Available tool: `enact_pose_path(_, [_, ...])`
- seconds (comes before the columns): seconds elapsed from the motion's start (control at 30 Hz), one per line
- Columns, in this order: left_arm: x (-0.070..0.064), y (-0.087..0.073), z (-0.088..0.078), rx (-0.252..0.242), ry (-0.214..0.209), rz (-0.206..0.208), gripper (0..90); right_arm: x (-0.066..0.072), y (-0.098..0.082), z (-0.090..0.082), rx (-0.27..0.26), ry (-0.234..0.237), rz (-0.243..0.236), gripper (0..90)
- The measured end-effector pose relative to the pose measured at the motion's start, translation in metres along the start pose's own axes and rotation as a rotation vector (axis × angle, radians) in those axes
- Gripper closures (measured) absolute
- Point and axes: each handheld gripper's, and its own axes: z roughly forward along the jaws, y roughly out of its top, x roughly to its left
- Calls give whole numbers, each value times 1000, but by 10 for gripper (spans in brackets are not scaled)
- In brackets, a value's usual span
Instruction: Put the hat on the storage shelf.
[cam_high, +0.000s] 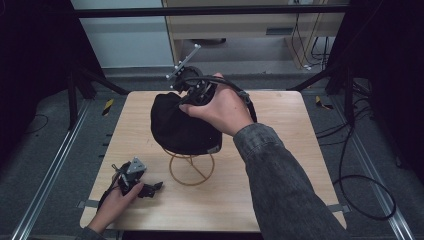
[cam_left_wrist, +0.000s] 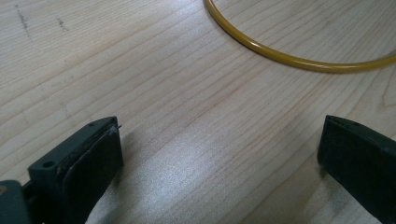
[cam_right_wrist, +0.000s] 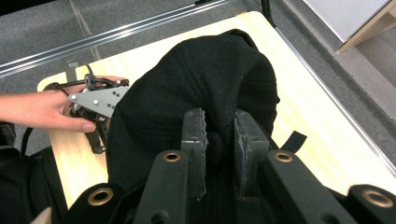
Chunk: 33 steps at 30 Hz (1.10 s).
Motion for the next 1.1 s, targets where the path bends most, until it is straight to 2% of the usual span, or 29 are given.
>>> enact_pose_path(0.4, [0,0,0,0,0,0,0,1,2,11,13,15,-2,764])
enact_pose_path(1.1, [0,0,0,0,0,1,0,2,5,26,68,20,-1,752])
